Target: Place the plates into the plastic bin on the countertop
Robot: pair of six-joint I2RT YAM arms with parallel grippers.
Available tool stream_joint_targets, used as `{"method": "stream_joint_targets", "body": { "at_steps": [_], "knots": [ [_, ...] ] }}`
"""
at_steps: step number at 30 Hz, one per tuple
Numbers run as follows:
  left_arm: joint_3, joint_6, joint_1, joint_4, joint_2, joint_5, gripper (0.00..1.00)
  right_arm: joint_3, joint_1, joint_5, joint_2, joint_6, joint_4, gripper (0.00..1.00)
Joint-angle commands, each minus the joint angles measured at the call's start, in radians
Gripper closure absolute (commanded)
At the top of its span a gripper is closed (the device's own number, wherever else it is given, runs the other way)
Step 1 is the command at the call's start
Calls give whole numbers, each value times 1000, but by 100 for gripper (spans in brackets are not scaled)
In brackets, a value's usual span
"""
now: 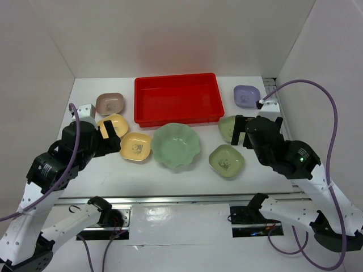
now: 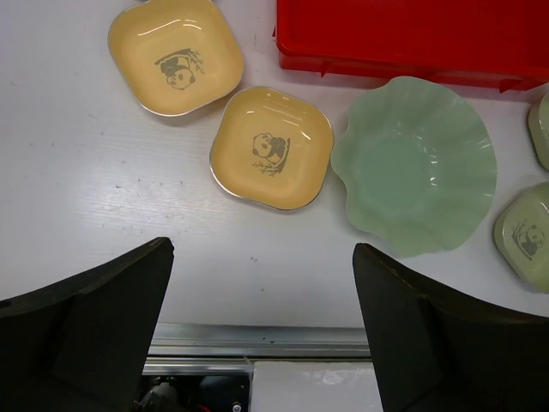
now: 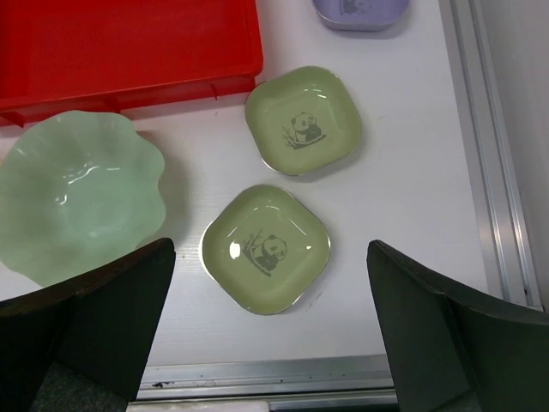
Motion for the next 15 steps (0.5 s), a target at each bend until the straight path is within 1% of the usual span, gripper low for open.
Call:
{"method": "stream_joint_targets", "body": {
  "at_steps": [1, 4, 7, 8, 10, 11, 13, 14, 15],
  "knots": [
    [-4, -4, -2, 26, -9, 7, 1, -21, -6, -8, 7, -20, 71, 0],
    [-4, -4, -2, 26, -9, -2, 1, -31, -6, -37, 18, -20, 113, 0],
    [-13, -4, -2, 26, -9, 7, 1, -86, -6, -104, 50, -20, 188, 0],
    [-24, -4, -2, 36, -9, 7, 1, -107, -6, -142, 82, -20, 265, 0],
    [-38, -13, -2, 46, -9, 35, 1, -172, -18, -202, 130, -20, 348, 0],
    [-47, -13, -2, 57, -9, 35, 1, -188, -35, -228, 194, -20, 420, 0],
    [-68, -13, -2, 69, 2, 49, 1, -237, -69, -274, 258, -20, 491, 0],
    [-69, -13, -2, 69, 2, 49, 1, -261, -81, -285, 312, -20, 537, 2],
    [-78, -4, -2, 69, 2, 49, 1, -285, -105, -329, 334, -33, 640, 2]
  ]
}}
